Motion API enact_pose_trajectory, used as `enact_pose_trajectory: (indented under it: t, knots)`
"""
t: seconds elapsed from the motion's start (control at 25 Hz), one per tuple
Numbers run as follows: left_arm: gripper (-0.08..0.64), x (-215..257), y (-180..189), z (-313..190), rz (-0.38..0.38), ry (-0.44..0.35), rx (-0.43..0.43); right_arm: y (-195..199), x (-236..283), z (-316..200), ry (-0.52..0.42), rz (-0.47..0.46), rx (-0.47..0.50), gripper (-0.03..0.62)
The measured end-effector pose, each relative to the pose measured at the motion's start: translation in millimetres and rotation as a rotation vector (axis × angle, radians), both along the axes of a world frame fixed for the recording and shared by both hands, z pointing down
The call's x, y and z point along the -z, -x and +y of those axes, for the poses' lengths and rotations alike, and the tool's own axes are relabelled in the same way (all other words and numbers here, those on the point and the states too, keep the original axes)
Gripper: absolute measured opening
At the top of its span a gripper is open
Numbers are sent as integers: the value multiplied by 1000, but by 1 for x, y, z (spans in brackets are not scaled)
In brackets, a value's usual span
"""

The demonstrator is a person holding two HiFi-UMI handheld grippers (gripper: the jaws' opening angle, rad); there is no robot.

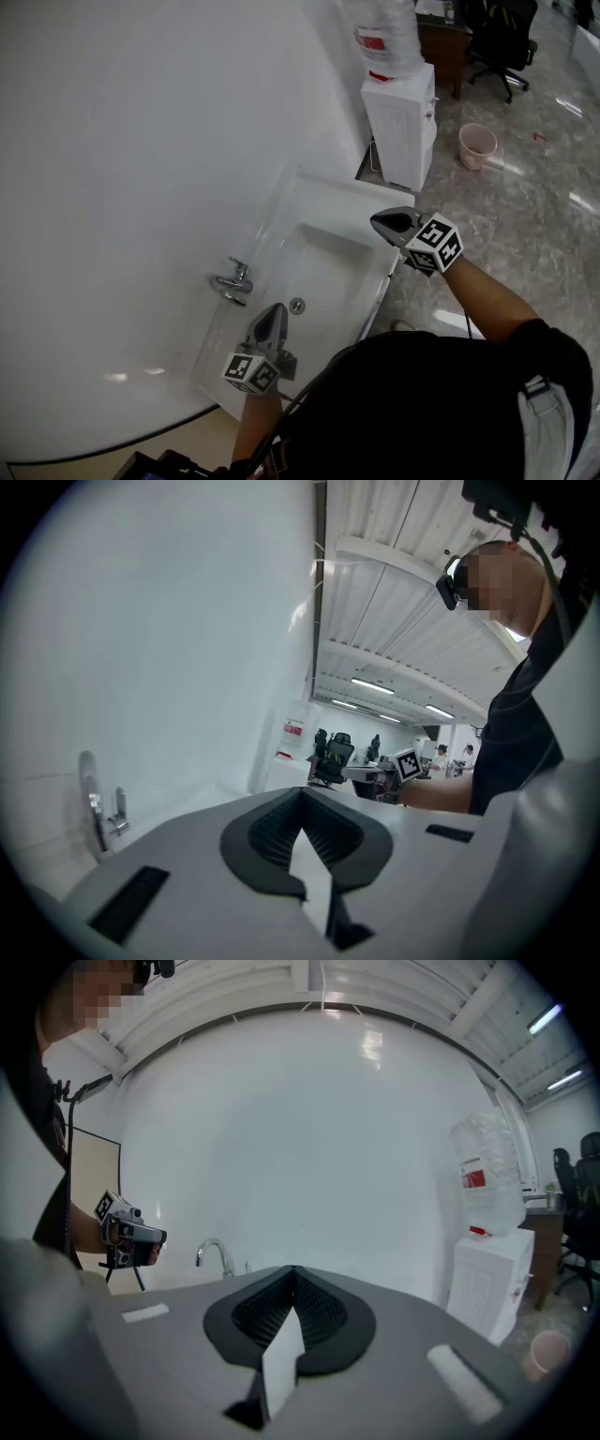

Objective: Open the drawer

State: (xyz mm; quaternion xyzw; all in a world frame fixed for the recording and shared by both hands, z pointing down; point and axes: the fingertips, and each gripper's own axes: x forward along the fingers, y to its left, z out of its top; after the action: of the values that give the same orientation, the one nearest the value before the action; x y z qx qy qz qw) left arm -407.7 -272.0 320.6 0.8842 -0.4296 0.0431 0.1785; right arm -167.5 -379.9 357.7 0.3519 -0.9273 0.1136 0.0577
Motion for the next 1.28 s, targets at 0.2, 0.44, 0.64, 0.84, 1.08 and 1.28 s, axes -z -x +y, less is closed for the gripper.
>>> enact_pose_trajectory:
  t: [0.2, 0.44, 0.64, 0.84, 1.08, 1.28]
  knots:
    - [-5, -24, -92, -46, -18, 39, -136, -71, -27, -24, 10, -7, -78, -2]
    - [-5, -67, -179, -72, -44, 107, -323, -129, -71, -36, 33, 5, -180, -2]
    - [-5, -117, -229, -73, -78, 176, -458, -150, -130, -34, 69, 18, -222, -2]
    - [-5, -165, -265, -68, -127, 242, -542, -164, -201, -21, 137, 12, -235, -1]
    - [-5, -215, -288, -67, -173, 290, -581, -160, -283, -7, 204, 31, -207, 12]
    - [-5, -249, -301, -66, -199, 307, -610, -141, -348, -1, 261, 42, -150, 32]
